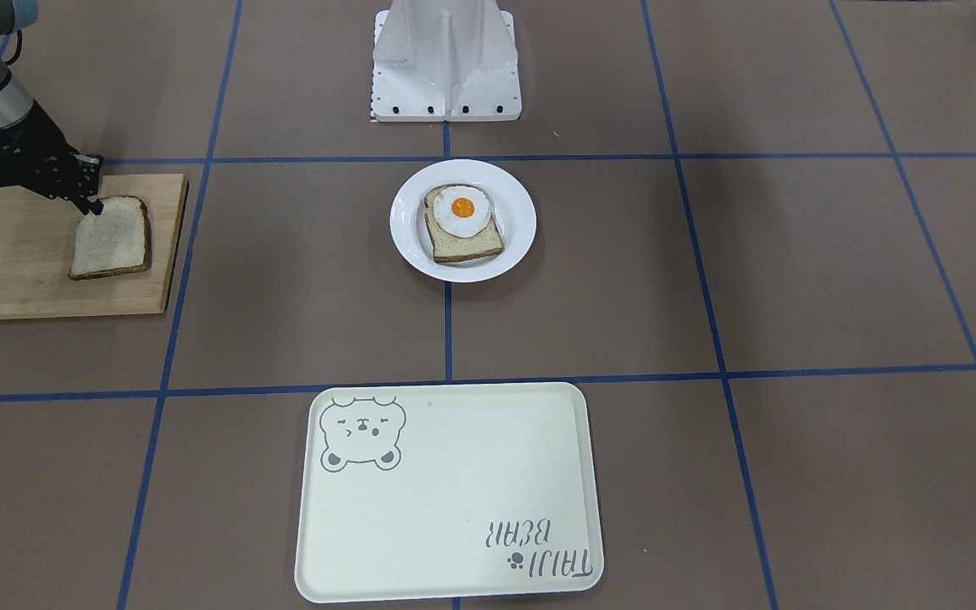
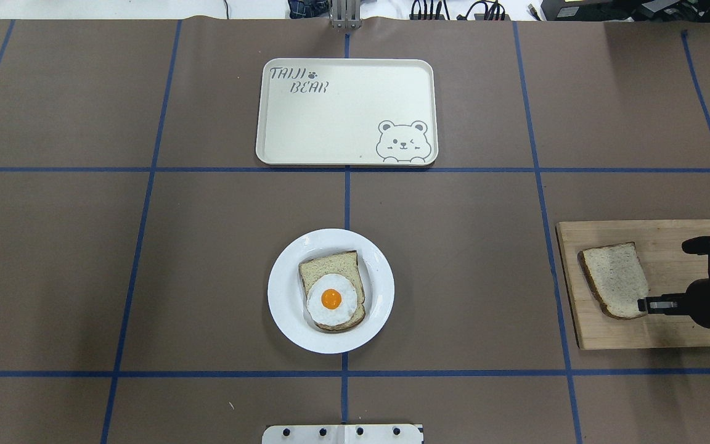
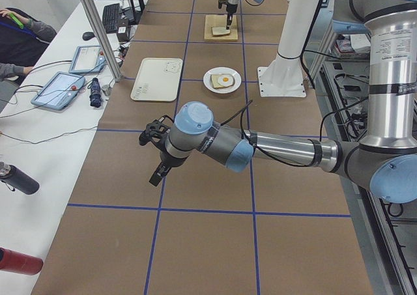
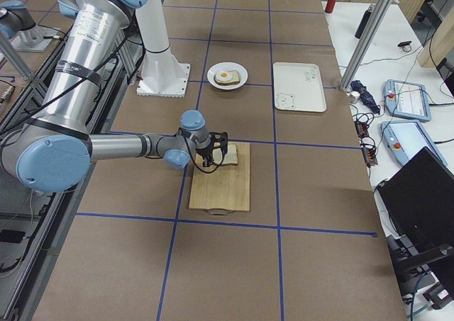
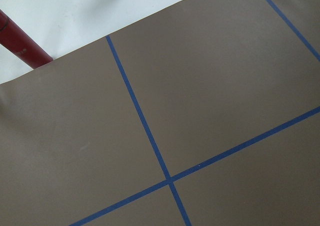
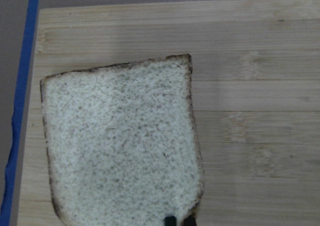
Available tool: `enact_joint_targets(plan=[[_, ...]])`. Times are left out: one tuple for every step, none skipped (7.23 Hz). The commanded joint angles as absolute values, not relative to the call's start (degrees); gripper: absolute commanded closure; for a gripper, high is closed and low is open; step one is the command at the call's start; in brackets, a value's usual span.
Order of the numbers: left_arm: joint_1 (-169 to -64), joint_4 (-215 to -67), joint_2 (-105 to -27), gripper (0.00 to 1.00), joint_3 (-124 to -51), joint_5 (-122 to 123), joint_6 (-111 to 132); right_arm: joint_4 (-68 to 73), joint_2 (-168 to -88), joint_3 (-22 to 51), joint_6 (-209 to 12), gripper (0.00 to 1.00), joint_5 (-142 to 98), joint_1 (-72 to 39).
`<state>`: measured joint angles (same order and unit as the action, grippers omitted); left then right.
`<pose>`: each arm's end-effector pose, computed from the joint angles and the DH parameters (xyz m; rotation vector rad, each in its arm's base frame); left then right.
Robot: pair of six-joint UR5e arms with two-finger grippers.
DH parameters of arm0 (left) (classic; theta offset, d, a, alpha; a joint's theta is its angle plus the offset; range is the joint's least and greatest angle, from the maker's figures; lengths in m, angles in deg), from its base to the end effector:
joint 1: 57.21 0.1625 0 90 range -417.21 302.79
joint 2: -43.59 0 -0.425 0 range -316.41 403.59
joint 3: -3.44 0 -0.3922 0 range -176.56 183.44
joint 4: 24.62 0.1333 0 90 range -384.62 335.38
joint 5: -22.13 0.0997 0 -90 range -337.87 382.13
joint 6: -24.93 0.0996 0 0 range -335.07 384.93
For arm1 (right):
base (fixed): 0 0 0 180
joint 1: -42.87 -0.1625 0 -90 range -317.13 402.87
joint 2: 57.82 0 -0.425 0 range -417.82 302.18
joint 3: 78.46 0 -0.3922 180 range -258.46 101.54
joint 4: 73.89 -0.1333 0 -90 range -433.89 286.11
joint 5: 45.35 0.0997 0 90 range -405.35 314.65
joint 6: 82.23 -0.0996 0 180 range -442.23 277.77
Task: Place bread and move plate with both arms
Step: 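Close the right gripper on the edge of the bread slice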
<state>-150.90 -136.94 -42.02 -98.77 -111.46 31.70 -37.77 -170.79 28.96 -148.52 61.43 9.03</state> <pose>-0.0953 -0.4733 0.5452 0.5664 0.6948 0.2501 -0.2425 -0.2884 0.5807 0.1617 -0.8659 0.0417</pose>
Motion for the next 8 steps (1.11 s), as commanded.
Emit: enact_joint_targets(plan=[[-150.9,-136.9,-42.0,0.02,-98.8,-111.5,31.6,-37.8,-170.9,29.0,-148.3,1.00,61.4,8.9],[-150.9,-136.9,-42.0,0.02,-98.9,-111.5,31.6,-37.9,-170.9,29.0,-148.3,1.00,61.4,8.9],[-150.9,-136.9,-42.0,0.02,-98.9,-111.5,31.6,-37.9,-171.1,29.2,-148.3,1.00,61.7,8.8],[-150.9,-136.9,-42.0,0.02,-98.9,-111.5,31.6,-37.9,-171.3,29.6,-148.2,1.00,62.5,7.9],[-150.9,-136.9,-42.0,0.02,-98.9,-111.5,31.6,-39.7,-171.7,29.8,-148.1,1.00,64.4,6.2],[-150.9,-136.9,-42.0,0.02,-98.9,-111.5,31.6,-43.8,-172.5,29.7,-148.1,1.00,69.5,2.7],[-150.9,-136.9,-42.0,0.02,-98.9,-111.5,31.6,-47.9,-173.1,29.1,-147.6,1.00,75.3,-1.5],[-150.9,-136.9,-42.0,0.02,-98.9,-111.5,31.6,-50.5,-173.1,28.2,-146.7,1.00,79.6,-5.0]])
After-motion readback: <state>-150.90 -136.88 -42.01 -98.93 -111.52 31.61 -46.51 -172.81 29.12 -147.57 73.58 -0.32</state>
